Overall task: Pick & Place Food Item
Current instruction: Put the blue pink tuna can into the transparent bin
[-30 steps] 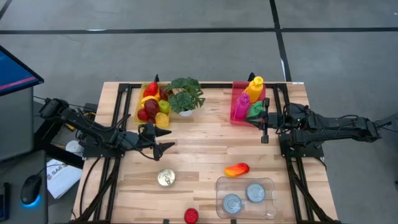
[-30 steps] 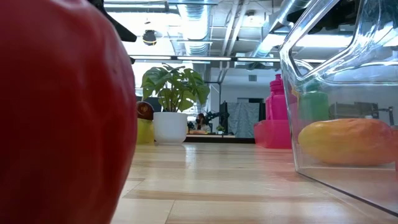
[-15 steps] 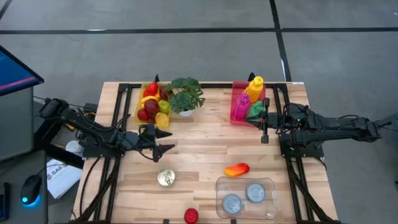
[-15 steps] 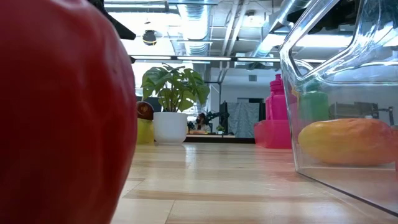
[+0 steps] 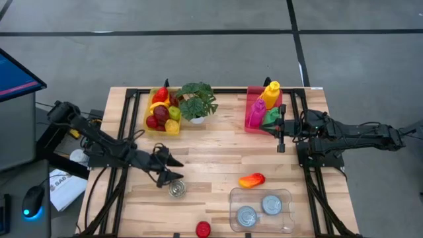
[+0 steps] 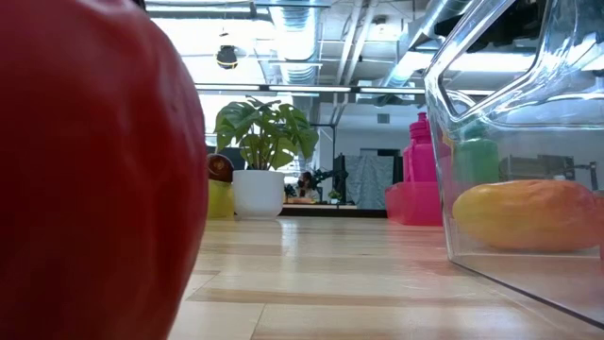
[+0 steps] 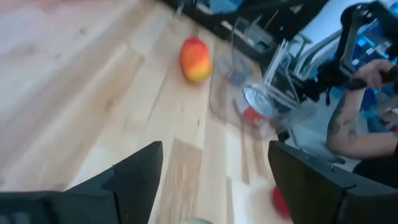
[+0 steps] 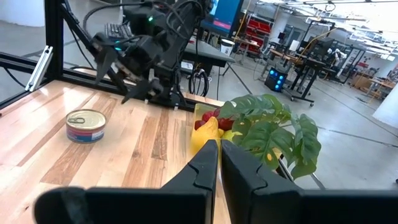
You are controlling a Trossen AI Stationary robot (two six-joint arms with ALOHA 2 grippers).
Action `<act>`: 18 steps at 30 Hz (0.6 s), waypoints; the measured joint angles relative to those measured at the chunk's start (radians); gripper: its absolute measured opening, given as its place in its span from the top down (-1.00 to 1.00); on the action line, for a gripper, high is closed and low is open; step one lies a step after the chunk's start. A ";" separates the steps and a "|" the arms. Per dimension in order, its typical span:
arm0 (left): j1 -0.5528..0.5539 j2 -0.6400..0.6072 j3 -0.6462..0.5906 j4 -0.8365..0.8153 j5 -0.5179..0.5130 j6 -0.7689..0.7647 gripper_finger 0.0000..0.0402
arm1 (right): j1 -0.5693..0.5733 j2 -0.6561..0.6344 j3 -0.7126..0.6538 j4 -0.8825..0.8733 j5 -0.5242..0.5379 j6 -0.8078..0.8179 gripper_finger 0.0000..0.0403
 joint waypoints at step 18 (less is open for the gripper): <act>0.015 0.118 0.000 -0.009 0.322 -0.176 -0.10 | -0.054 0.045 0.000 0.006 0.000 0.001 0.93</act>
